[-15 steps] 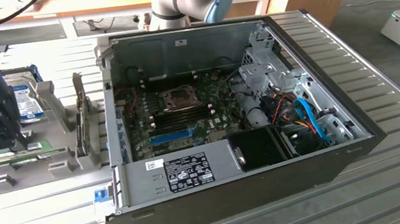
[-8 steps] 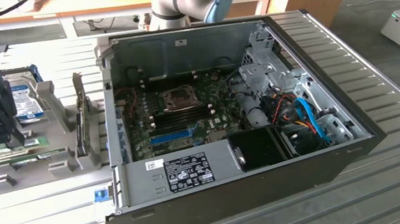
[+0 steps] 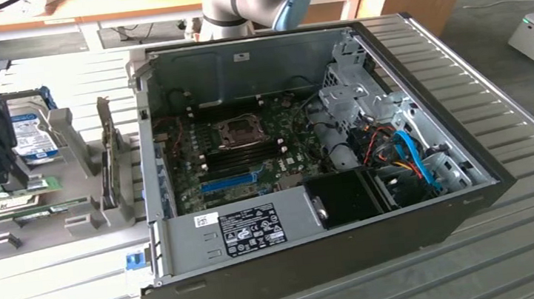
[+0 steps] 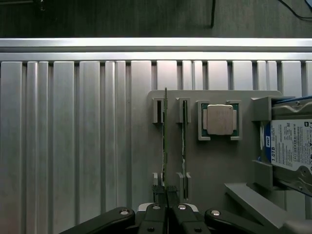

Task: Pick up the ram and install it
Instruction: 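Pick up the ram and move it above insertion slot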

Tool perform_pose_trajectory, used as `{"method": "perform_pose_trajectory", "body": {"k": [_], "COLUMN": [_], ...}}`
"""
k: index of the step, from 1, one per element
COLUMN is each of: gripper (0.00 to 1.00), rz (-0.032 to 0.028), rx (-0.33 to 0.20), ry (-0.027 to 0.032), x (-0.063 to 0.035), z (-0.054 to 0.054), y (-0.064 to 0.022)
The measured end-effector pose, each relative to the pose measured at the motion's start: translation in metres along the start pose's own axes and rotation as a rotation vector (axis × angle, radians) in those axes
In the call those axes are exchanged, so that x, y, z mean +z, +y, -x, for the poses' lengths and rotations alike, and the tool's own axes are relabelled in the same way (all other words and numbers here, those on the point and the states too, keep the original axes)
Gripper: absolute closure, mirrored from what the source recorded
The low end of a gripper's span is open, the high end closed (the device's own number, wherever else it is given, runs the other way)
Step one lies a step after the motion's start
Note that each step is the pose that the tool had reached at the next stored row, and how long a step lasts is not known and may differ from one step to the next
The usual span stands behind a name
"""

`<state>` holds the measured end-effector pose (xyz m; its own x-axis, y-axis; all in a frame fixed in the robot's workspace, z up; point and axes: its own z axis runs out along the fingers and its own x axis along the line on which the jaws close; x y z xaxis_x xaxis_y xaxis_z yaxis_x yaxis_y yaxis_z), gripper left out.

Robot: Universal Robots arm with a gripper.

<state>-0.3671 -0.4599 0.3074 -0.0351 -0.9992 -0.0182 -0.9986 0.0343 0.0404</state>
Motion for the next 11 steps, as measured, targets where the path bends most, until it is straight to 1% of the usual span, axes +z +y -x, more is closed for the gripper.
{"method": "perform_pose_trajectory", "body": {"k": [11], "gripper": [0.88], "rz": [0.0000], "rx": [0.000], "ry": [0.0000], "x": [-0.0179], "z": [0.000], "y": [0.0006]}}
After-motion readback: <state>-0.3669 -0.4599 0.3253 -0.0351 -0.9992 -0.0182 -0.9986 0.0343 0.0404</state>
